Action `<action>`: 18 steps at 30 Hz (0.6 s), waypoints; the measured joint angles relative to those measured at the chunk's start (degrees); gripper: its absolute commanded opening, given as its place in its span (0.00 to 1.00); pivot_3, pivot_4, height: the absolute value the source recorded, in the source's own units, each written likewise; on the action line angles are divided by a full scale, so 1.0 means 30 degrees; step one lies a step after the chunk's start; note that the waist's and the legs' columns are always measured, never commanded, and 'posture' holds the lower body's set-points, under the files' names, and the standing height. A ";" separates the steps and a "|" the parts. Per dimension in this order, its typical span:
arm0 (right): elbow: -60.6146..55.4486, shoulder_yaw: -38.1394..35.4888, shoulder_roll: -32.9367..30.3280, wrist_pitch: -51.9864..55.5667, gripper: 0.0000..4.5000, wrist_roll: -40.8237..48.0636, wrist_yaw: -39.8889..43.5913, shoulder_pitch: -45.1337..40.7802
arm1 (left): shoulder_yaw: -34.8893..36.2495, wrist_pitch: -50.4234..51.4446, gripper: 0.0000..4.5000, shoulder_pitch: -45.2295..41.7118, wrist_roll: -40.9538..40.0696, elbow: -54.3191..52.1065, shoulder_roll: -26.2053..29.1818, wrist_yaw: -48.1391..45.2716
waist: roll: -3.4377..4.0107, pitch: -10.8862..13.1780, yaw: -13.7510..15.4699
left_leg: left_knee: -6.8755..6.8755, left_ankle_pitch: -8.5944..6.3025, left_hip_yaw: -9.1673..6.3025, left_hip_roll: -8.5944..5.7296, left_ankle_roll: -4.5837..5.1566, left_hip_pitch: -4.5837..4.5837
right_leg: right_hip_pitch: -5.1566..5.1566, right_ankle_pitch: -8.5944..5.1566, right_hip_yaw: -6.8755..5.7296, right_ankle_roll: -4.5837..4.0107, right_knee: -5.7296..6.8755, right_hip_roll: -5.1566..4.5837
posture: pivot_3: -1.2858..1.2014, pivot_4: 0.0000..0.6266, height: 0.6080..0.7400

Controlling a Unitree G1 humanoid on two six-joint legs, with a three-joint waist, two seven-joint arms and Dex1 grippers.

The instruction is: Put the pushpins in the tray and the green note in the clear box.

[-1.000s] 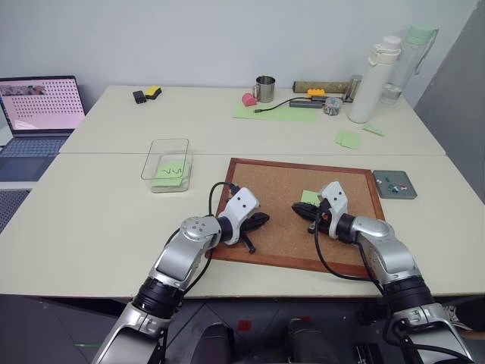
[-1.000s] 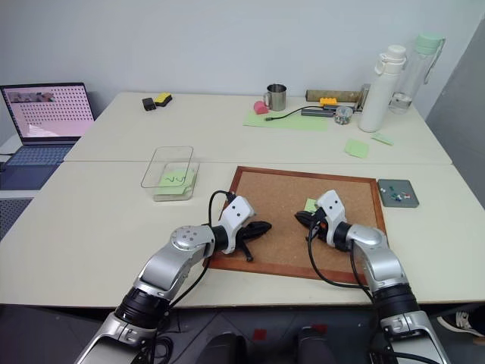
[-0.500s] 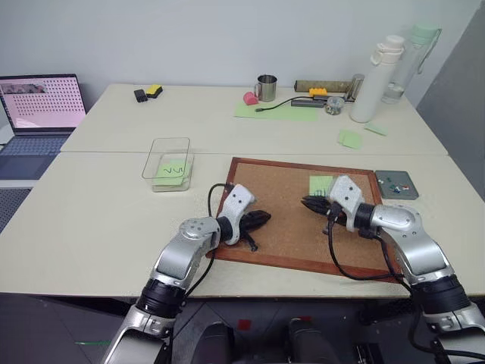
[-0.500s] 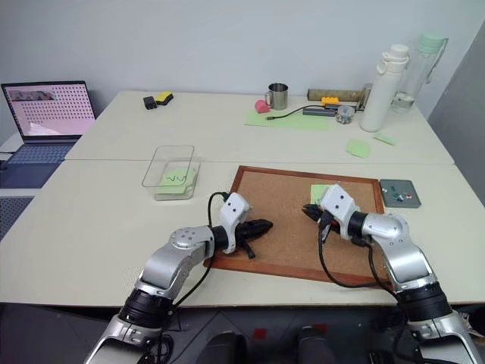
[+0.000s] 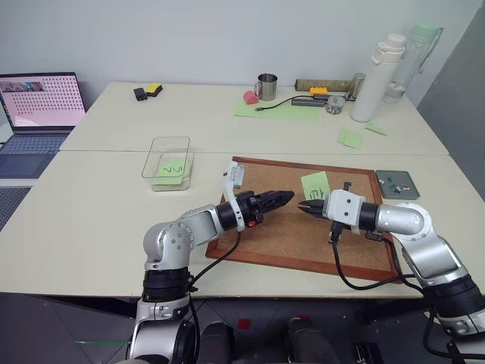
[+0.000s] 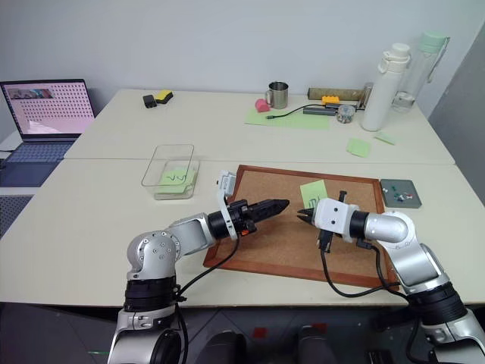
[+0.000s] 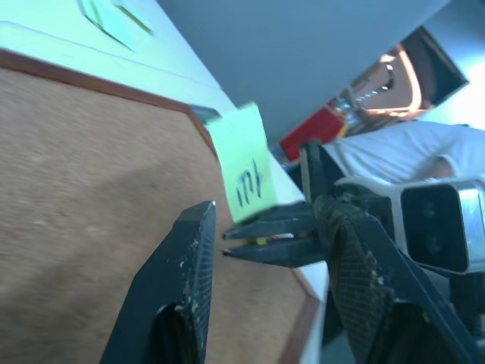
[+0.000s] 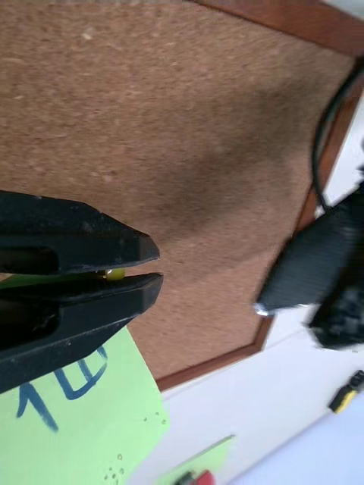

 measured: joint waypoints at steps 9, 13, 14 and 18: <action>-0.2602 0.0740 0.0231 0.1742 0.00 0.0399 0.0653 -0.0504 | -0.0242 -0.0086 0.48 -0.0095 -0.0509 0.0022 -0.0271 0.0342 | 0.0000 0.0000 0.0043 | 0.0003 0.0001 -0.0097 -0.0013 -0.0002 -0.0004 | 0.0005 0.0001 -0.0015 -0.0004 -0.0004 -0.0005 | 0.52 0.24 1.00; -0.3581 0.1141 0.0360 0.2190 0.00 0.0737 0.0869 -0.0676 | -0.0102 -0.0183 0.48 -0.0379 -0.0983 0.0074 -0.0441 0.0394 | 0.0000 0.0000 0.0040 | 0.0002 0.0001 -0.0103 -0.0013 -0.0002 -0.0004 | 0.0005 0.0001 -0.0017 -0.0005 -0.0005 -0.0004 | 0.52 0.24 1.00; -0.3726 0.1228 0.0374 0.2241 0.00 0.0744 0.0901 -0.0709 | -0.0100 -0.0184 0.48 -0.0406 -0.1043 0.0074 -0.0431 0.0393 | 0.0000 0.0000 0.0041 | 0.0002 0.0001 -0.0106 -0.0015 -0.0002 -0.0004 | 0.0008 0.0001 -0.0020 -0.0005 -0.0005 -0.0004 | 0.52 0.24 1.00; -0.4003 0.1333 0.0409 0.2335 0.00 0.0751 0.1072 -0.0815 | -0.0191 -0.0469 0.41 -0.0404 -0.1072 0.0072 -0.0229 0.0320 | 0.0000 0.0000 0.0038 | 0.0003 0.0001 -0.0106 -0.0016 -0.0002 -0.0003 | 0.0008 0.0001 -0.0019 -0.0006 -0.0006 -0.0004 | 0.52 0.24 1.00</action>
